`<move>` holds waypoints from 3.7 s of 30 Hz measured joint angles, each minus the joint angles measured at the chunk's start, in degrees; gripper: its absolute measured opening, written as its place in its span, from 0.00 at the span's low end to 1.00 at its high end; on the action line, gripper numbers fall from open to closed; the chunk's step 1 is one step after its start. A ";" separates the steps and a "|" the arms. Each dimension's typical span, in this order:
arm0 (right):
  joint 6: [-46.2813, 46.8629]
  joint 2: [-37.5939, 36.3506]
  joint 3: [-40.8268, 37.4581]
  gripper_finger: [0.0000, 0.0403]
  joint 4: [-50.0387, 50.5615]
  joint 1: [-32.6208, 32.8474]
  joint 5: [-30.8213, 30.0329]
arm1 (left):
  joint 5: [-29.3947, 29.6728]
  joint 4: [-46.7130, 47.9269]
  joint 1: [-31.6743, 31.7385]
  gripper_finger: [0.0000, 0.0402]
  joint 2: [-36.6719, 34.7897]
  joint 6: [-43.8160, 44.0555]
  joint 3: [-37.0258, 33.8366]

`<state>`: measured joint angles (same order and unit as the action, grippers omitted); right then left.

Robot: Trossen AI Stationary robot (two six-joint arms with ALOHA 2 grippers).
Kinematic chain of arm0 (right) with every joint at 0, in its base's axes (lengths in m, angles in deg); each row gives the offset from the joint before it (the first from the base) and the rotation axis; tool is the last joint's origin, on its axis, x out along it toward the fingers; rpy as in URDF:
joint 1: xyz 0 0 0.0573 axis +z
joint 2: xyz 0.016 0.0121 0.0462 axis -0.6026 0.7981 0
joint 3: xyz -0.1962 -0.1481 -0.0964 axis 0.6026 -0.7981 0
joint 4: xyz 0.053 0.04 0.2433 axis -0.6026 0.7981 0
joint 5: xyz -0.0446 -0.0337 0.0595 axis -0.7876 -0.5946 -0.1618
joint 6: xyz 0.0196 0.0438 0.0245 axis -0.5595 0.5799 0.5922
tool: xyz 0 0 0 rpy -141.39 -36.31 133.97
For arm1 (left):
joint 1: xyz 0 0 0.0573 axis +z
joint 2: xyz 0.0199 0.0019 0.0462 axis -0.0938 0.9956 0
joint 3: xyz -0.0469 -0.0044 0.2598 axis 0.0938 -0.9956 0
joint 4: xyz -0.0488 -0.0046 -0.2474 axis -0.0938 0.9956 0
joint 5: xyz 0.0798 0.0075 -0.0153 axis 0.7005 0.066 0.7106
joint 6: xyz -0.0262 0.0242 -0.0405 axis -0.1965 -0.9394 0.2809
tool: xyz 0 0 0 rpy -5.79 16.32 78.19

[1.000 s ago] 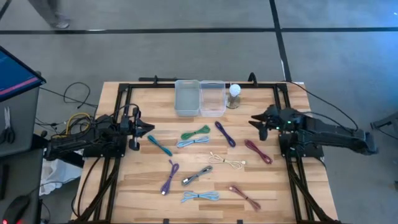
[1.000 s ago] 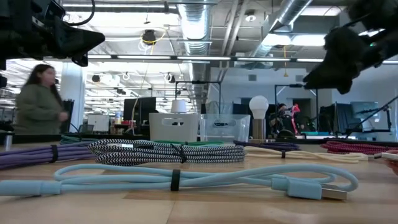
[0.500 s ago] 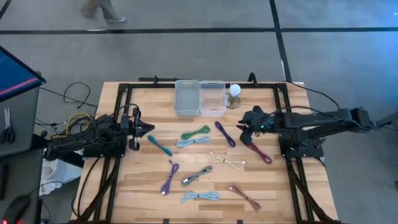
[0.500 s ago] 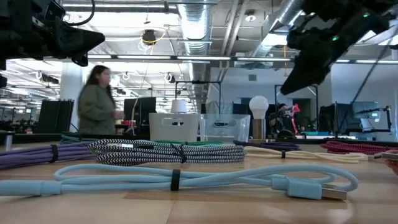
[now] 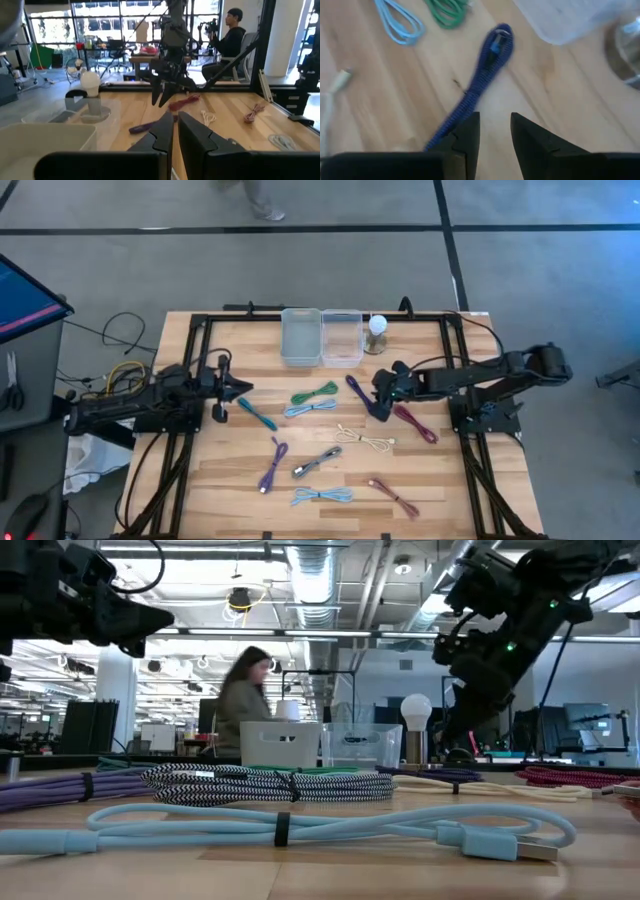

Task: Pick & Place USB Port
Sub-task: Put the braided purple charger cable into the transparent bin

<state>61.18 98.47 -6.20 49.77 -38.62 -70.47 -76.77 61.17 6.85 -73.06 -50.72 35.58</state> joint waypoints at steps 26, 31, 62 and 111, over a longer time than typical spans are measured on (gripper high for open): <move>2.71 7.29 0.07 0.51 -5.88 0.04 3.90 | 0.00 -1.43 0.04 0.07 3.91 0.00 0.01; 2.68 12.81 0.04 0.49 -9.60 0.04 3.77 | 0.00 -1.62 0.03 0.07 3.95 0.01 0.01; -7.70 0.82 -0.09 0.01 -18.07 -1.48 2.30 | 0.00 -1.76 0.04 0.07 3.97 0.02 0.01; -5.67 27.23 33.92 0.01 -3.17 -21.84 2.50 | -0.01 -2.57 0.04 0.07 3.95 0.19 0.01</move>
<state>55.51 125.70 27.72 46.59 -60.45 -67.97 -76.79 58.60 6.89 -69.11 -50.53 35.59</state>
